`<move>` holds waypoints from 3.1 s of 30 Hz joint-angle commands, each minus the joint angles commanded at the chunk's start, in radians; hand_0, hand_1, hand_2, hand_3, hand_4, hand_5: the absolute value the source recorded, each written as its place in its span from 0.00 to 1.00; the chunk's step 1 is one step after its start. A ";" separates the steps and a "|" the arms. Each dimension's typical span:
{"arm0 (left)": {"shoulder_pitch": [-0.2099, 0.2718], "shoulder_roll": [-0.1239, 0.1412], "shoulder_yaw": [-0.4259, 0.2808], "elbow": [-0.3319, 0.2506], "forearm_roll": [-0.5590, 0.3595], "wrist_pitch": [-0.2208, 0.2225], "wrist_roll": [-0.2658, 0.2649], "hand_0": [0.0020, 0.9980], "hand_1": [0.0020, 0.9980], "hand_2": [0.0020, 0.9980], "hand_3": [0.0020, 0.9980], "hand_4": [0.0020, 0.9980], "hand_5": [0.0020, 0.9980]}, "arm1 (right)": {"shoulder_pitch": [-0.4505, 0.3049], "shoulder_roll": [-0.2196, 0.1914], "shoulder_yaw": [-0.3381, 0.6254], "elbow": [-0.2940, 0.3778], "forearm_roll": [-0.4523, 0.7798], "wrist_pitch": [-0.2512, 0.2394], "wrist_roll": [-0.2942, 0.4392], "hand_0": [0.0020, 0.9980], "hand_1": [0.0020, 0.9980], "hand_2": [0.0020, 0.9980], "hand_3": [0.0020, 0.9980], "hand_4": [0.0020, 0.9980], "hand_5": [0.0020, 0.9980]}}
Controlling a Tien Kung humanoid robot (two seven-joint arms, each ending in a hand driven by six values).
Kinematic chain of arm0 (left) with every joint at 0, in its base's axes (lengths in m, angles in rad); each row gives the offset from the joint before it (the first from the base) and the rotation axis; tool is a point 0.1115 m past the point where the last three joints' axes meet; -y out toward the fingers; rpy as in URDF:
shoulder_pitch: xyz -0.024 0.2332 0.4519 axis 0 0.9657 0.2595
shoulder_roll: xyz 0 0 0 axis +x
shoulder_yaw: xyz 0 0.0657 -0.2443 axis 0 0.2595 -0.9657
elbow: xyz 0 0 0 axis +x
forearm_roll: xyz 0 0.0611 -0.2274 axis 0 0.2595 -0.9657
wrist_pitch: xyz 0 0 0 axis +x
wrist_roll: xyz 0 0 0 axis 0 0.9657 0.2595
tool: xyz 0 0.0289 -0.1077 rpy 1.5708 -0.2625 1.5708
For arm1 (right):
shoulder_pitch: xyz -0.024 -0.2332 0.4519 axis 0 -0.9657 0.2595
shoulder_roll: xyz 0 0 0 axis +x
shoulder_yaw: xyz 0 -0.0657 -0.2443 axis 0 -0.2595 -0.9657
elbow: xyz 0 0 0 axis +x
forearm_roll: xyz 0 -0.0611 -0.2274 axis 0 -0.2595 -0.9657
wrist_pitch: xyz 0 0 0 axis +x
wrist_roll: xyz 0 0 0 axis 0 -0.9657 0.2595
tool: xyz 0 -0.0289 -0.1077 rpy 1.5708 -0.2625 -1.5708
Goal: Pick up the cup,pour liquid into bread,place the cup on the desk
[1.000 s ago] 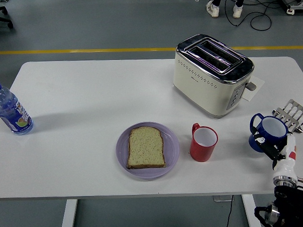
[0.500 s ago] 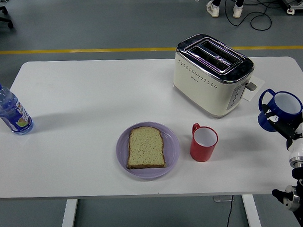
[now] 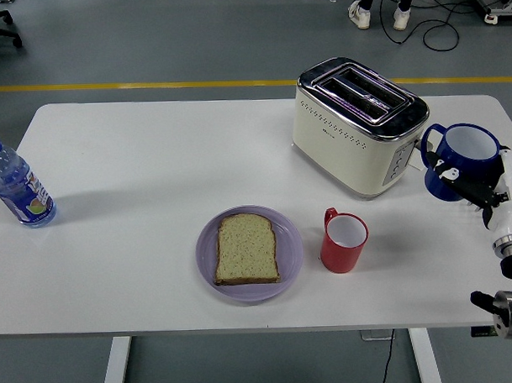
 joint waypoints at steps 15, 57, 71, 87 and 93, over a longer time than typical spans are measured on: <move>-0.003 0.003 -0.007 -0.001 0.000 0.000 0.000 0.63 0.64 0.65 0.51 0.24 0.86 | 0.142 -0.060 -0.140 0.049 -0.131 0.070 -0.169 0.34 0.37 0.55 0.55 0.73 0.00; 0.007 -0.001 0.006 0.000 -0.019 0.001 -0.001 0.63 0.64 0.65 0.51 0.24 0.86 | 0.624 -0.098 -0.661 -0.064 -0.604 0.393 -0.488 0.33 0.37 0.53 0.56 0.72 0.04; 0.006 -0.002 0.005 0.000 -0.027 0.001 -0.002 0.63 0.64 0.65 0.51 0.24 0.86 | 0.788 -0.103 -0.851 -0.113 -0.713 0.515 -0.488 0.34 0.38 0.54 0.57 0.68 0.03; 0.012 -0.004 0.009 0.000 -0.036 0.002 -0.002 0.63 0.64 0.65 0.51 0.24 0.86 | 0.929 -0.107 -1.030 -0.135 -0.835 0.551 -0.488 0.36 0.40 0.55 0.57 0.63 0.00; 0.014 -0.004 0.012 0.000 -0.041 0.001 -0.002 0.63 0.64 0.65 0.51 0.24 0.85 | 0.980 -0.108 -1.111 -0.103 -0.871 0.582 -0.488 0.37 0.40 0.55 0.57 0.63 0.00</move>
